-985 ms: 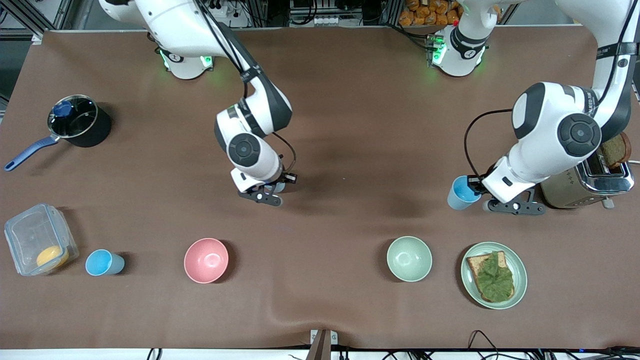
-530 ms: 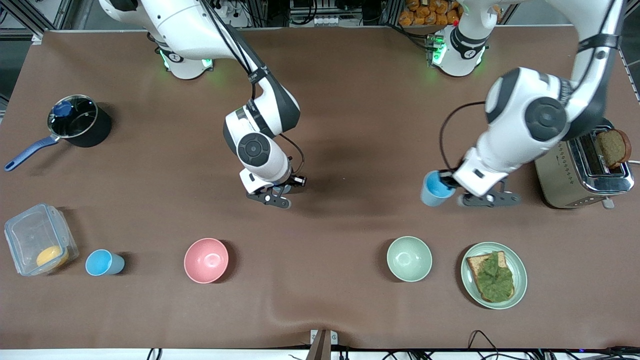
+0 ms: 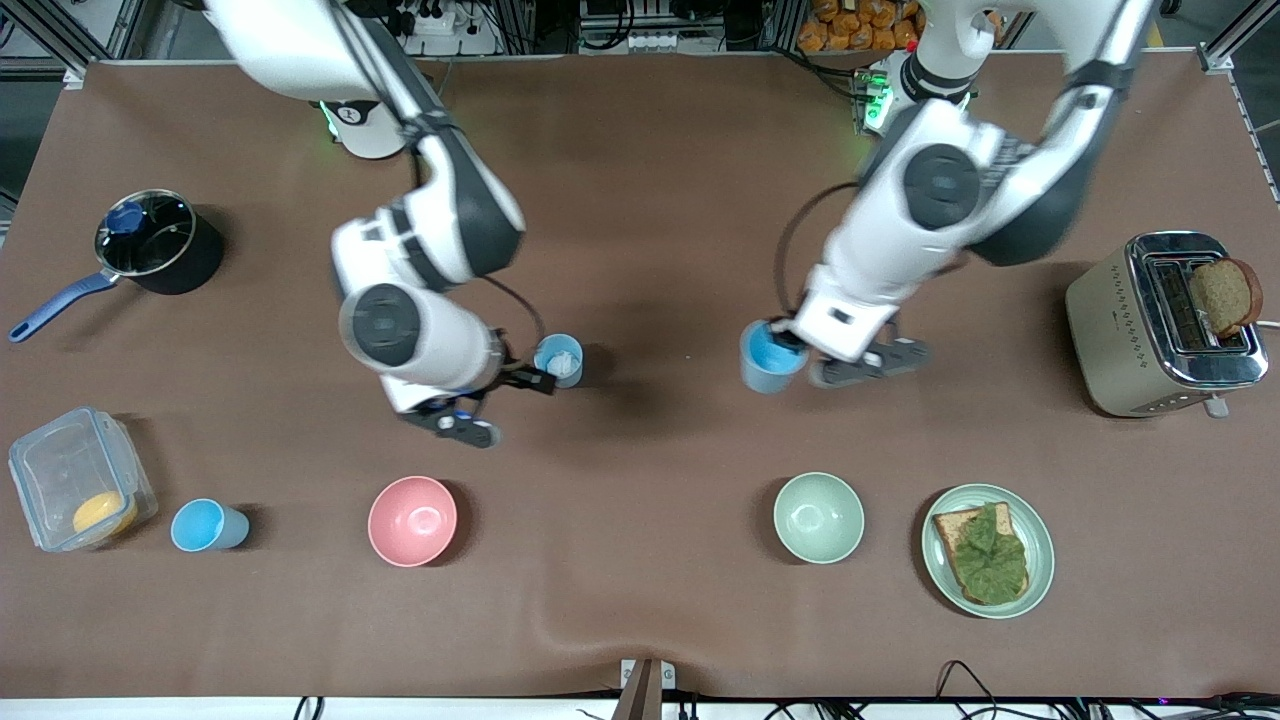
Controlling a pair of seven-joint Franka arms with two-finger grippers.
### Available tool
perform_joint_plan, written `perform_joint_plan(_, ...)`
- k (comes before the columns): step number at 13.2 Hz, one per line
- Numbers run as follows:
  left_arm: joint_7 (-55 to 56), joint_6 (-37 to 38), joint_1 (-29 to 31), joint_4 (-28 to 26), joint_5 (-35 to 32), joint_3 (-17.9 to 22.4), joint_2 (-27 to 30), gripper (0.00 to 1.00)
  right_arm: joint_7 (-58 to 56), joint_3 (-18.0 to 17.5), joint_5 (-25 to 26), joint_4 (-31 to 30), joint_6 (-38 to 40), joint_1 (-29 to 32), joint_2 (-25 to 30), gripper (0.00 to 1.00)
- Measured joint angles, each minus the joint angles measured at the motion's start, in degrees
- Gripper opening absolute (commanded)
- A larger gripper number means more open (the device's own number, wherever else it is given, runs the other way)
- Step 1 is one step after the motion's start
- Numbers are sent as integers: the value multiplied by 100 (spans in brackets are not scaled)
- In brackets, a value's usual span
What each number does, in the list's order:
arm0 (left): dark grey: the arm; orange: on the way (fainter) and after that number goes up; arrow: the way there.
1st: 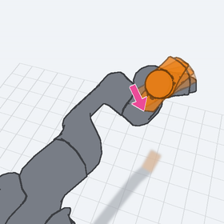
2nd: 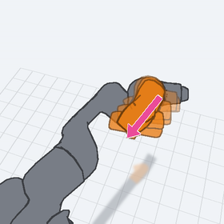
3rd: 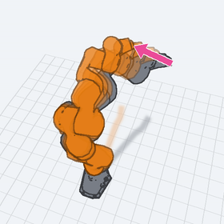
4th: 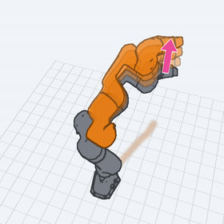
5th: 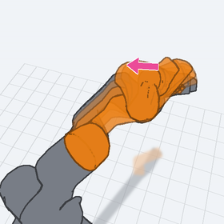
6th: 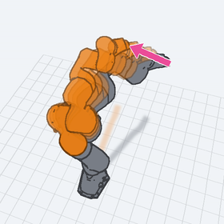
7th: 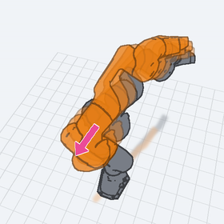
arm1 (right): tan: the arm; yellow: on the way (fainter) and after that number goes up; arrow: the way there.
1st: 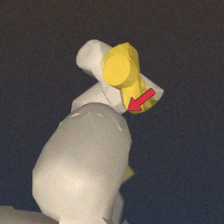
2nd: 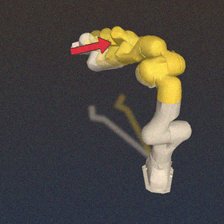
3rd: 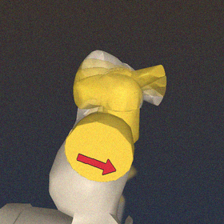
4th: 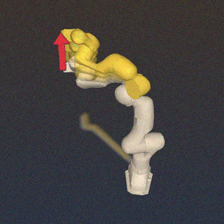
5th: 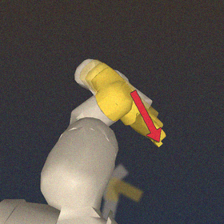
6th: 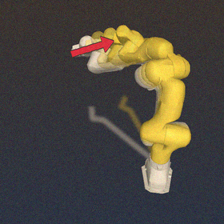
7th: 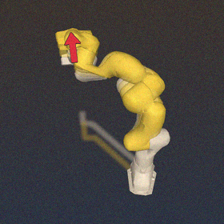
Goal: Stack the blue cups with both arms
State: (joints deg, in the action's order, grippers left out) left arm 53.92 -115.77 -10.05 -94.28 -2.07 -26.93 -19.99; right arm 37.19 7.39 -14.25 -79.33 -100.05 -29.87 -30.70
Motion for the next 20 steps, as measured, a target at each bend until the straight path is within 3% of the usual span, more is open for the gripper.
perform_joint_plan(3,1443,-140,-988,851,0,27,-789,0,-799,31,345,1,649,409,252,100)
perform_joint_plan(6,2054,-763,-1541,1376,0,57,-1496,0,-1293,38,709,-87,935,913,538,100)
perform_joint_plan(9,2313,-1505,-2147,1481,0,491,-1933,0,-2192,39,1109,-509,958,1455,1123,100)
perform_joint_plan(12,2547,-1743,-2778,1513,0,999,-2129,0,-2839,42,1282,-840,960,1987,1828,100)
perform_joint_plan(16,2573,-1743,-2976,1516,0,1096,-2268,0,-3177,38,1307,-1078,1160,2535,2615,100)
perform_joint_plan(17,2573,-1743,-2987,1516,0,1110,-2293,36,-3347,37,1313,-1107,1305,2599,2747,100)
perform_joint_plan(18,2573,-1743,-2987,1517,0,1122,-2310,99,-3466,38,1316,-1135,1403,2655,2855,100)
perform_joint_plan(20,2573,-1743,-2988,1532,-1,1149,-2313,100,-3541,37,1318,-1156,1552,2696,2971,100)
